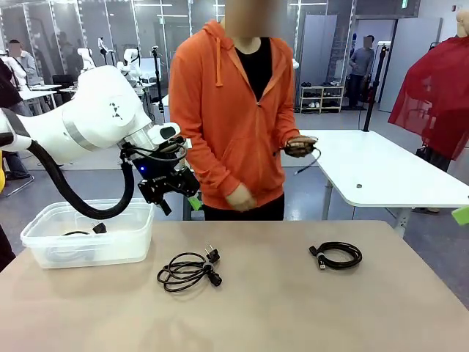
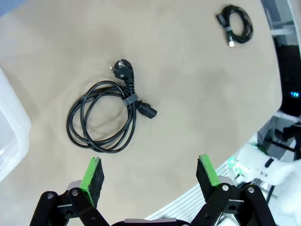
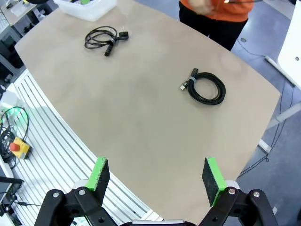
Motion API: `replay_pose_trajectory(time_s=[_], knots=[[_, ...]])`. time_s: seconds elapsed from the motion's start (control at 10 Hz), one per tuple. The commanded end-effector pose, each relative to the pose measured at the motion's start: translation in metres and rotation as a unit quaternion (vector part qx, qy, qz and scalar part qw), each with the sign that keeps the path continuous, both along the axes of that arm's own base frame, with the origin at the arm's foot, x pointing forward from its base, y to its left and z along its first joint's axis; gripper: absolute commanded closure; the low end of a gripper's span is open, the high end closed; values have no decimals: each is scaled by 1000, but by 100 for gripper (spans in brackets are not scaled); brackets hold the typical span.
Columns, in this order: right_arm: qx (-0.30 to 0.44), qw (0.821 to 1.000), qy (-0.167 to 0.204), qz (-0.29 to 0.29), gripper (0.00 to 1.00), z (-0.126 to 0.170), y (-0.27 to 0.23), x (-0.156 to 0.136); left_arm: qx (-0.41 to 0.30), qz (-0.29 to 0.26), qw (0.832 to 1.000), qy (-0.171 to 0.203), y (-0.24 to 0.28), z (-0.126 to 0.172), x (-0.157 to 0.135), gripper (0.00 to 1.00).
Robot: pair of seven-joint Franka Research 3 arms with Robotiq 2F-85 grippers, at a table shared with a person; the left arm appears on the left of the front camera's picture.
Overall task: Organize and store the cables.
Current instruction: Place the Power Cable into the Organizing box.
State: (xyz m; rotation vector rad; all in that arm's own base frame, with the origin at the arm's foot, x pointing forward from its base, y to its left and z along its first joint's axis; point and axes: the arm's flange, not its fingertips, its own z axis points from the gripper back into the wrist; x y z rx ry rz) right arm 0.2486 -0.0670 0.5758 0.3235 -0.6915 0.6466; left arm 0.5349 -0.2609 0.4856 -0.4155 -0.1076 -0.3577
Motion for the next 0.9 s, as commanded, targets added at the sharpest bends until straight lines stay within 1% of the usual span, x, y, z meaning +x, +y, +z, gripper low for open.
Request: replay_pose_trajectory(time_s=[0.0,0.1,0.3,0.6,0.8], knots=[[-5,1000,1,-5,0,0,0,-1,-14,105,994,22,-23,-15,2,0],[-5,1000,1,-5,0,0,0,-1,-11,92,995,45,-32,-25,-2,0],[-5,1000,1,-5,0,0,0,-1,35,129,989,59,-50,-41,2,0],[-5,1000,1,-5,0,0,0,-1,98,176,977,67,-71,-52,0,0],[-5,1000,1,-5,0,0,0,-1,106,211,970,57,-85,-52,7,0]])
